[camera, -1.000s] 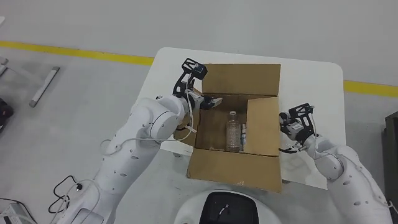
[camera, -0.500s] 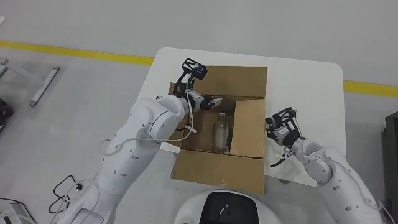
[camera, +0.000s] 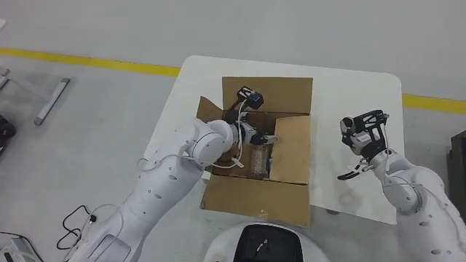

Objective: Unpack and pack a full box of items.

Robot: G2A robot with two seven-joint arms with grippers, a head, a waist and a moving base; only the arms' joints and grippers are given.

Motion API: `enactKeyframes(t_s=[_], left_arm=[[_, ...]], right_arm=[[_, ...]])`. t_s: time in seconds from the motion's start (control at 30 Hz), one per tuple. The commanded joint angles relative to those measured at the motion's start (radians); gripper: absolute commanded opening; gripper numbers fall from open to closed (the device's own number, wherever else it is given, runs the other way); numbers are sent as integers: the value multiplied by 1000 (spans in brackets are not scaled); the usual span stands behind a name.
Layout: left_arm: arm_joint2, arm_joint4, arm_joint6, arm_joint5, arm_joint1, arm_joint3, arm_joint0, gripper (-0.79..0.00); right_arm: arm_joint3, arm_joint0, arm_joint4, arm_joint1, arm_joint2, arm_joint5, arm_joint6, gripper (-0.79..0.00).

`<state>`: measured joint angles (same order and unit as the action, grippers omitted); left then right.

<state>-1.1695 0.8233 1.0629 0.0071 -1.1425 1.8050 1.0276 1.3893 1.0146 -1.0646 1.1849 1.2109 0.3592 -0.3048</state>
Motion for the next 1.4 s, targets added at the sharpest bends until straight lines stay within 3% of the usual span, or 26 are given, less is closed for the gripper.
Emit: enactKeyframes(t_s=[0.0,0.17,0.63,0.9,1.37], left_arm=[[41,-62,-1,-34,-9,-72,-26,0],[106,-91,-17,-86,-24,-208,-92,0],[110,-106,-33,-65,-26,-235,-81,0],[160,-281,0,9,-54,-371,-142,0],[204,-600,122,-43,-93,-609,-270,0]], right_arm=[[39,21,1,-6,27,-1,-7,-785],[87,54,-10,-13,52,2,-31,-785],[122,77,-61,-18,51,11,-54,-785],[110,76,-56,-19,50,20,-66,-785],[11,47,-47,-13,3,58,-114,-785]])
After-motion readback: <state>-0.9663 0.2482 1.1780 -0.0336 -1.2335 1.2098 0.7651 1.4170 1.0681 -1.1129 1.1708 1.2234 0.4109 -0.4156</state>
